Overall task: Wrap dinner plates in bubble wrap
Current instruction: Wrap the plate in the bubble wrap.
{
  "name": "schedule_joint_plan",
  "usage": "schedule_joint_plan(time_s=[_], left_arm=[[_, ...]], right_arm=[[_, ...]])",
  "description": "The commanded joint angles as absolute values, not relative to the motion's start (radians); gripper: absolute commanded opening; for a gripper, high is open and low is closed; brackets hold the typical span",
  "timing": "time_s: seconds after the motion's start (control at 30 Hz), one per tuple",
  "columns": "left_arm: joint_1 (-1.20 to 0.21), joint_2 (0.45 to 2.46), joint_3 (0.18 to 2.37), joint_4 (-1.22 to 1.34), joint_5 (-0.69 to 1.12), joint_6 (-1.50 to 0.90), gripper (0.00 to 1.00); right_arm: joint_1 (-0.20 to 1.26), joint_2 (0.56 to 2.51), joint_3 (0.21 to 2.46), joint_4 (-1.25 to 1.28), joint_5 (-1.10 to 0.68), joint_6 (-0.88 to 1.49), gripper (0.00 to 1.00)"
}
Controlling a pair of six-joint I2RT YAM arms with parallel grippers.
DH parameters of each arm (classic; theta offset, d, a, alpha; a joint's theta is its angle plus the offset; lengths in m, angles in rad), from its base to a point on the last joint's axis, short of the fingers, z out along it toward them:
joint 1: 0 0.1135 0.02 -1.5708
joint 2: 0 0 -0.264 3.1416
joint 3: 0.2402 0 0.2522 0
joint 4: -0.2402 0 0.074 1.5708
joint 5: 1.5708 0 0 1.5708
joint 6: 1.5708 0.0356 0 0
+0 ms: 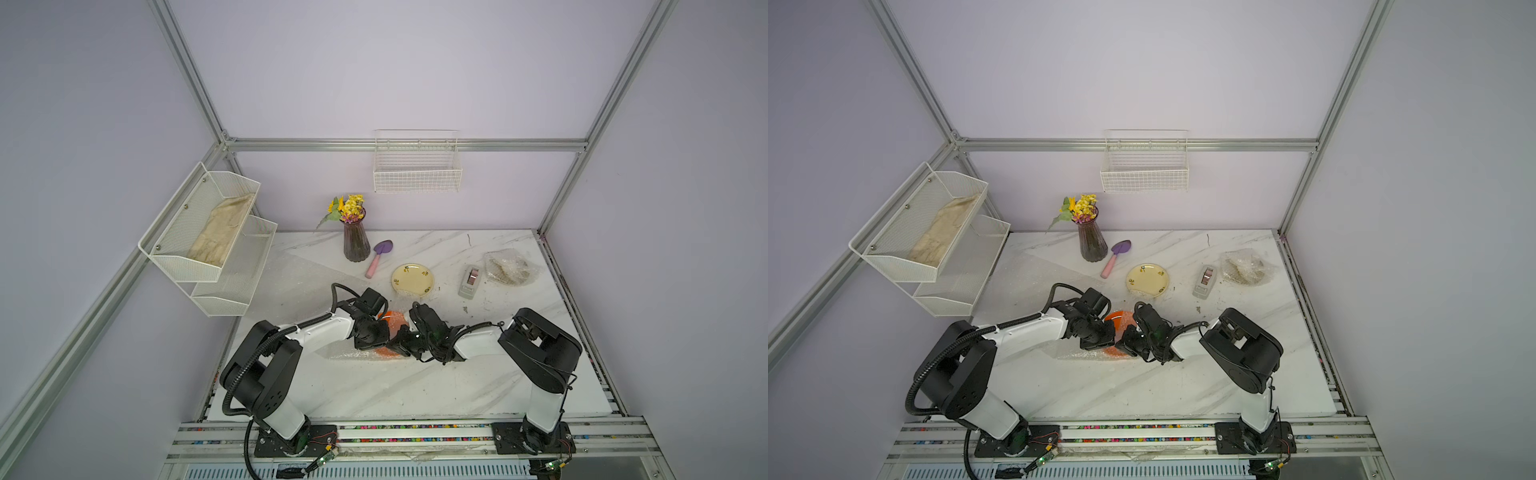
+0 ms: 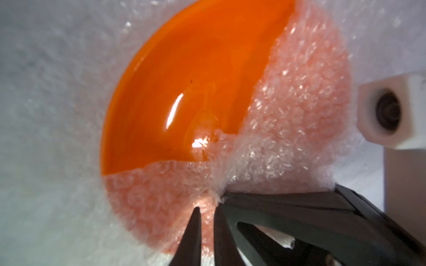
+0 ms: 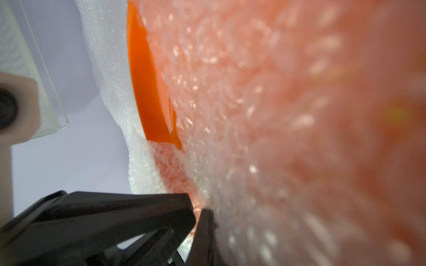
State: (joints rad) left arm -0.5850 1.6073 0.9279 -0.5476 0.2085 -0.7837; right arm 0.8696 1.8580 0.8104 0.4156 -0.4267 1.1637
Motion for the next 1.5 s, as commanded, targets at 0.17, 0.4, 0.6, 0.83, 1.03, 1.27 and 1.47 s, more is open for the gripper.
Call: schedule_joint_plan(time_s=[0.17,0.4,0.6,0.83,1.03,1.27,1.47], left_arm=[[-0.578,1.825,1.114,-0.532,0.352,-0.755,0.13],[-0.577,1.867,1.081,-0.586,0.292,-0.739,0.13],[-0.577,1.825,1.006,-0.594,0.263,-0.752,0.13],[-0.578,1.796,0.982,-0.596,0.261,-0.762,0.13],[-0.578,1.724,1.015,-0.647,0.238,-0.745,0.16],[-0.528,1.739,1.297,-0.84,0.085,-0.537,0.42],[-0.472,1.903,1.577,-0.936,0.116,-0.29,0.56]], right_arm=[[0.883,1.86,0.796,0.361,-0.444,1.137,0.0],[0.882,1.769,0.828,0.247,-0.486,1.086,0.07],[0.861,1.649,0.795,0.158,-0.376,1.104,0.16],[0.856,1.744,0.81,0.129,-0.331,1.082,0.01],[0.855,1.803,0.805,0.057,-0.332,1.01,0.0],[0.856,1.774,0.744,0.0,-0.432,0.938,0.0],[0.855,1.751,0.752,-0.122,-0.504,0.832,0.0]])
